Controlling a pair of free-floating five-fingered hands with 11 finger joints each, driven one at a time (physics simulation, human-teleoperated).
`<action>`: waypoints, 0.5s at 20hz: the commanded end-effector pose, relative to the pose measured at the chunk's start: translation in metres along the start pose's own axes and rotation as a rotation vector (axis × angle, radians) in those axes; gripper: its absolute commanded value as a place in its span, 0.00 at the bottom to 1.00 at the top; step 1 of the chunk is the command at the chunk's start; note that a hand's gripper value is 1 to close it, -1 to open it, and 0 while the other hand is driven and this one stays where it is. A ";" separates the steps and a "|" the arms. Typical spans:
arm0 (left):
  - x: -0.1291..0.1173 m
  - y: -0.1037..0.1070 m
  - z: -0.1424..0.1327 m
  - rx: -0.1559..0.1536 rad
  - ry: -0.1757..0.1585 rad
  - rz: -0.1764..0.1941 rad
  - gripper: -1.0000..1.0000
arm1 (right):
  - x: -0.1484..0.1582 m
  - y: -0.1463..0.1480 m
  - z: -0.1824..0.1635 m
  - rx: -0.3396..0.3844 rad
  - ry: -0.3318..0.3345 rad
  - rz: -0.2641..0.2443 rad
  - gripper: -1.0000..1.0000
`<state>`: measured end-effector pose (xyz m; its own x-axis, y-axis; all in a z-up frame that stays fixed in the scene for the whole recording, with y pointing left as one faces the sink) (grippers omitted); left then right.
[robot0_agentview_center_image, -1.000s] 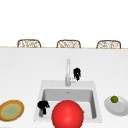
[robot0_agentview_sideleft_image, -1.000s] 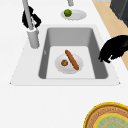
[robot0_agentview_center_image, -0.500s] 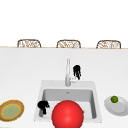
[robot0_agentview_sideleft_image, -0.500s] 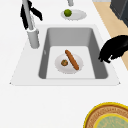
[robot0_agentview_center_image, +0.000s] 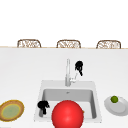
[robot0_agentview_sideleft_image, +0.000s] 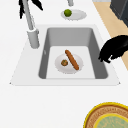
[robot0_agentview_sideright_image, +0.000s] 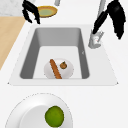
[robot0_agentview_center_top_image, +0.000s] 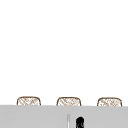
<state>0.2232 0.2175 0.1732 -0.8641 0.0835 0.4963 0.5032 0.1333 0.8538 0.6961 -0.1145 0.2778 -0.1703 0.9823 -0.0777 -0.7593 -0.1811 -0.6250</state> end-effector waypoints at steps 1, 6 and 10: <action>0.000 0.000 0.000 0.000 0.000 0.000 0.50 | -0.015 0.011 0.016 -0.039 -0.026 -0.025 0.00; 0.000 0.000 0.000 0.000 0.000 0.000 0.50 | -0.022 0.039 0.036 -0.059 0.012 -0.007 0.00; 0.000 0.000 0.000 0.000 0.000 0.000 0.50 | -0.031 0.062 0.052 -0.066 0.013 0.002 0.00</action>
<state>0.2232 0.2175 0.1732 -0.8641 0.0835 0.4963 0.5032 0.1333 0.8538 0.6420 -0.1494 0.2833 -0.1854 0.9785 -0.0898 -0.7116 -0.1967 -0.6745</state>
